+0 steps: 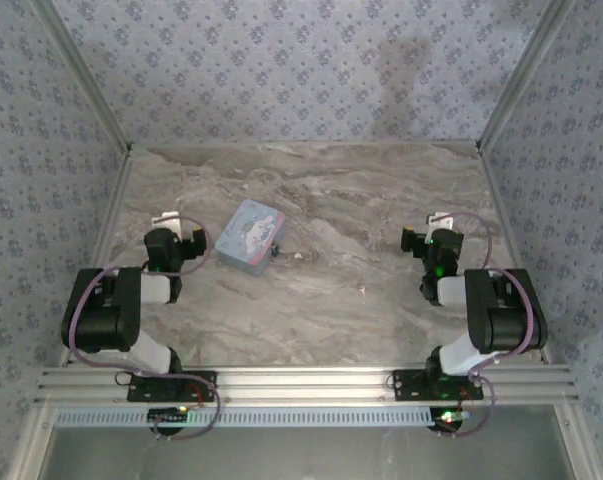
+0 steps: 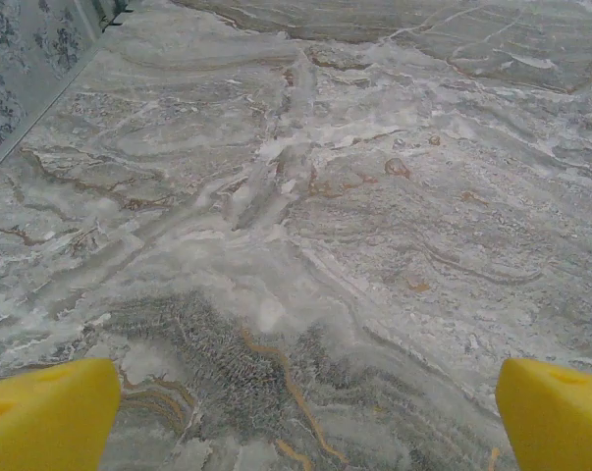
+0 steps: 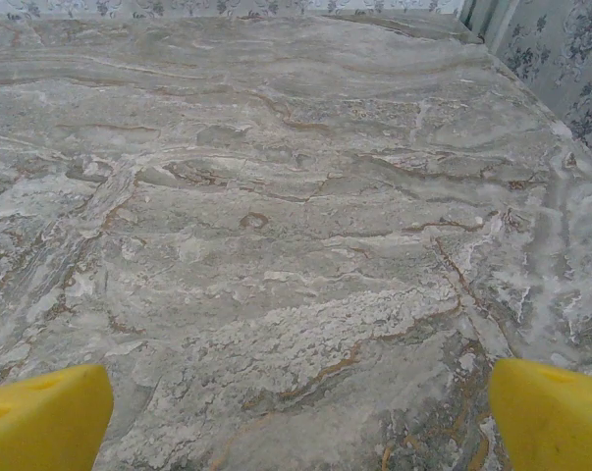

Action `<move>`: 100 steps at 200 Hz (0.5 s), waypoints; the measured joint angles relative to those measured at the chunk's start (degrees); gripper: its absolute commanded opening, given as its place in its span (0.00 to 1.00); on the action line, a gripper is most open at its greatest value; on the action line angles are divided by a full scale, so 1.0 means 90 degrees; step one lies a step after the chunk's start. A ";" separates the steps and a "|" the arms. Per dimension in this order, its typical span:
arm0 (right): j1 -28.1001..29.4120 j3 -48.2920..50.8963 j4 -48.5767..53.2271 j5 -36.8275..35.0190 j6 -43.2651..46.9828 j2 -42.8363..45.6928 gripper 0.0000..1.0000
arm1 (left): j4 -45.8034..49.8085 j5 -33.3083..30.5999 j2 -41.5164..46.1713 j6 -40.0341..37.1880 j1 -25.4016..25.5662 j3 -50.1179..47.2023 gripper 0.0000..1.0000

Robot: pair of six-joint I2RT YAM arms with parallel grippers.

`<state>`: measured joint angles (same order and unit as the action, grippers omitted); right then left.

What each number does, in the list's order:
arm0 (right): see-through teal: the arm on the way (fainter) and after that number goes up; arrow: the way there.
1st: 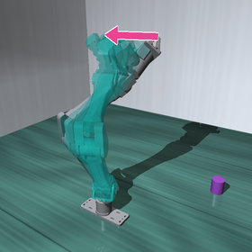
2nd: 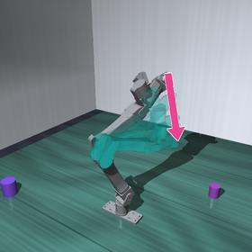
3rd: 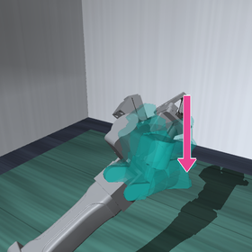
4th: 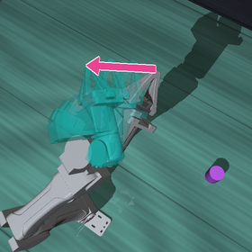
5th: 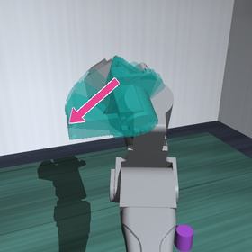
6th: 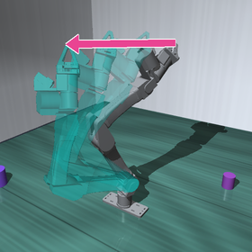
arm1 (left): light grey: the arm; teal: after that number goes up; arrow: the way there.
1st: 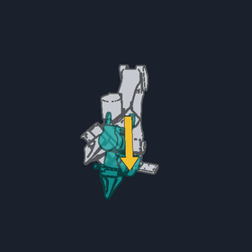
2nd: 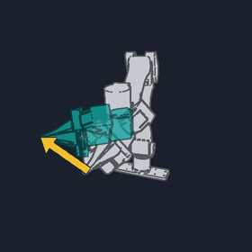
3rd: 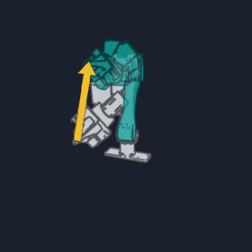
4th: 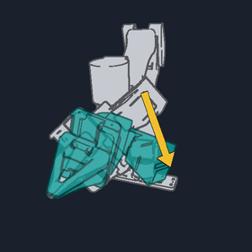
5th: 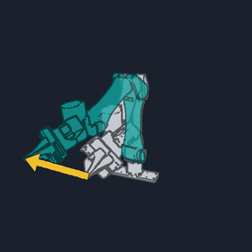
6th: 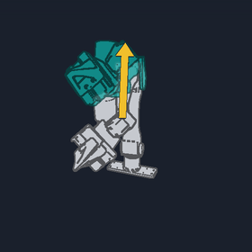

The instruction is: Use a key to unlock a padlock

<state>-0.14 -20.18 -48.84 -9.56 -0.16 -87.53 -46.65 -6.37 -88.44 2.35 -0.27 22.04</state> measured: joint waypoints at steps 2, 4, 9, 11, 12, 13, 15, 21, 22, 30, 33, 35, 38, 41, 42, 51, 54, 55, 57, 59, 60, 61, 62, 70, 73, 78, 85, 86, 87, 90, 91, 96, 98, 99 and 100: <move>0.0000 0.0000 -0.0002 0.0002 0.0000 0.0000 1.00 | 0.0000 0.0000 0.0000 0.0000 0.0000 0.0000 0.98; 0.0000 0.0000 -0.0002 0.0002 0.0000 0.0000 1.00 | 0.0000 0.0000 0.0000 0.0000 0.0000 0.0000 0.98; 0.0000 0.0000 -0.0002 0.0002 0.0000 0.0000 1.00 | 0.0000 0.0000 0.0000 0.0000 0.0000 0.0000 0.98; 0.0000 0.0000 -0.0002 0.0002 0.0000 0.0000 1.00 | 0.0000 0.0000 0.0000 0.0000 0.0000 0.0000 0.98; 0.0000 0.0000 -0.0002 0.0002 0.0000 0.0000 1.00 | 0.0000 0.0000 0.0000 0.0000 0.0000 0.0000 0.98; 0.0000 0.0000 -0.0002 0.0002 0.0000 0.0000 1.00 | 0.0000 0.0000 0.0000 0.0000 0.0000 0.0000 0.98; 0.0000 0.0000 -0.0002 0.0000 0.0000 0.0000 1.00 | 0.0000 0.0000 0.0000 0.0000 0.0000 0.0000 0.98; 0.0000 0.0000 -0.0002 0.0002 0.0000 0.0000 1.00 | 0.0000 0.0000 0.0000 0.0000 0.0000 0.0000 0.98; 0.0000 0.0000 -0.0002 0.0002 0.0000 0.0000 1.00 | 0.0000 0.0000 0.0000 0.0002 0.0000 0.0000 0.98; 0.0000 0.0000 0.0000 0.0002 0.0000 0.0000 1.00 | 0.0000 0.0000 0.0000 0.0002 0.0000 0.0000 0.98; 0.0000 0.0000 -0.0002 0.0000 0.0000 0.0000 1.00 | 0.0000 0.0000 0.0000 0.0002 0.0000 0.0000 0.98; 0.0000 0.0000 0.0000 0.0000 0.0000 0.0000 1.00 | 0.0000 0.0000 0.0000 0.0000 0.0000 0.0000 0.98; 0.0000 0.0000 -0.0002 0.0002 0.0000 0.0000 1.00 | 0.0000 0.0000 0.0000 0.0002 0.0000 0.0000 0.98; 0.0000 0.0000 -0.0002 0.0002 0.0000 0.0000 1.00 | 0.0002 0.0000 0.0000 0.0000 0.0000 0.0000 0.98; 0.0000 0.0000 -0.0002 0.0002 0.0000 0.0000 1.00 | 0.0000 0.0000 0.0000 0.0000 0.0000 0.0000 0.98; 0.0000 0.0000 -0.0002 0.0002 0.0000 0.0000 1.00 | 0.0002 0.0002 0.0000 0.0000 0.0000 0.0000 0.98; 0.0000 0.0000 -0.0002 0.0002 0.0000 0.0000 1.00 | 0.0002 0.0002 0.0000 0.0000 0.0000 0.0000 0.98; 0.0000 0.0000 0.0000 0.0000 0.0000 0.0000 1.00 | 0.0002 0.0002 0.0000 0.0000 0.0000 0.0000 0.98; 0.0000 0.0000 -0.0002 0.0000 0.0000 0.0000 1.00 | 0.0002 0.0005 0.0000 0.0000 0.0000 0.0000 0.98; 0.0000 0.0000 0.0000 0.0002 0.0000 0.0000 1.00 | 0.0002 0.0005 0.0000 0.0002 0.0000 0.0000 0.98; 0.0000 0.0000 -0.0002 0.0002 0.0000 0.0000 1.00 | 0.0002 0.0007 0.0000 0.0000 0.0000 0.0000 0.98; 0.0000 0.0000 -0.0002 0.0000 0.0000 0.0000 1.00 | 0.0002 0.0007 0.0000 0.0000 0.0000 0.0000 0.98; 0.0000 0.0000 -0.0002 0.0002 0.0000 0.0000 1.00 | 0.0002 0.0010 0.0000 0.0000 0.0000 0.0000 0.98; 0.0000 0.0000 -0.0002 0.0002 0.0000 0.0000 1.00 | 0.0007 0.0022 0.0000 0.0000 0.0000 0.0000 0.98; 0.0000 0.0000 0.0000 0.0000 0.0000 0.0000 1.00 | 0.0007 0.0024 0.0000 0.0000 0.0000 0.0000 0.98; 0.0000 0.0000 -0.0002 0.0002 0.0000 0.0000 1.00 | 0.0010 0.0029 0.0000 0.0000 0.0000 0.0000 0.98; 0.0000 0.0000 -0.0002 0.0002 0.0000 0.0000 1.00 | 0.0015 0.0044 0.0000 0.0002 0.0000 0.0000 0.98; 0.0000 0.0000 -0.0002 0.0002 0.0000 0.0000 1.00 | 0.0015 0.0044 0.0000 0.0000 0.0000 0.0000 0.98; 0.0000 0.0000 -0.0002 0.0002 0.0000 0.0000 1.00 | 0.0015 0.0044 0.0000 0.0000 0.0000 0.0000 0.98; 0.0000 0.0000 -0.0002 0.0000 0.0000 0.0000 1.00 | 0.0015 0.0046 0.0000 0.0000 0.0000 0.0000 0.98; 0.0000 0.0000 0.0000 0.0002 0.0000 0.0000 1.00 | 0.0015 0.0046 0.0000 0.0000 0.0000 0.0000 0.98; 0.0000 0.0000 0.0000 0.0002 0.0000 0.0000 1.00 | 0.0015 0.0049 0.0000 0.0000 0.0000 0.0000 0.98; 0.0000 0.0000 -0.0002 0.0002 0.0000 0.0000 1.00 | 0.0015 0.0046 0.0000 0.0002 0.0000 0.0000 0.98; 0.0000 0.0000 0.0000 0.0002 0.0000 0.0000 1.00 | 0.0015 0.0049 0.0000 0.0000 0.0000 0.0000 0.98; 0.0000 0.0000 0.0000 0.0002 0.0000 0.0000 1.00 | 0.0015 0.0049 0.0000 0.0002 0.0000 0.0000 0.98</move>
<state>-0.14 -20.18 -48.84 -9.54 -0.16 -87.53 -46.52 -5.93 -88.44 2.37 -0.27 22.04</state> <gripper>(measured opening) 0.998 0.982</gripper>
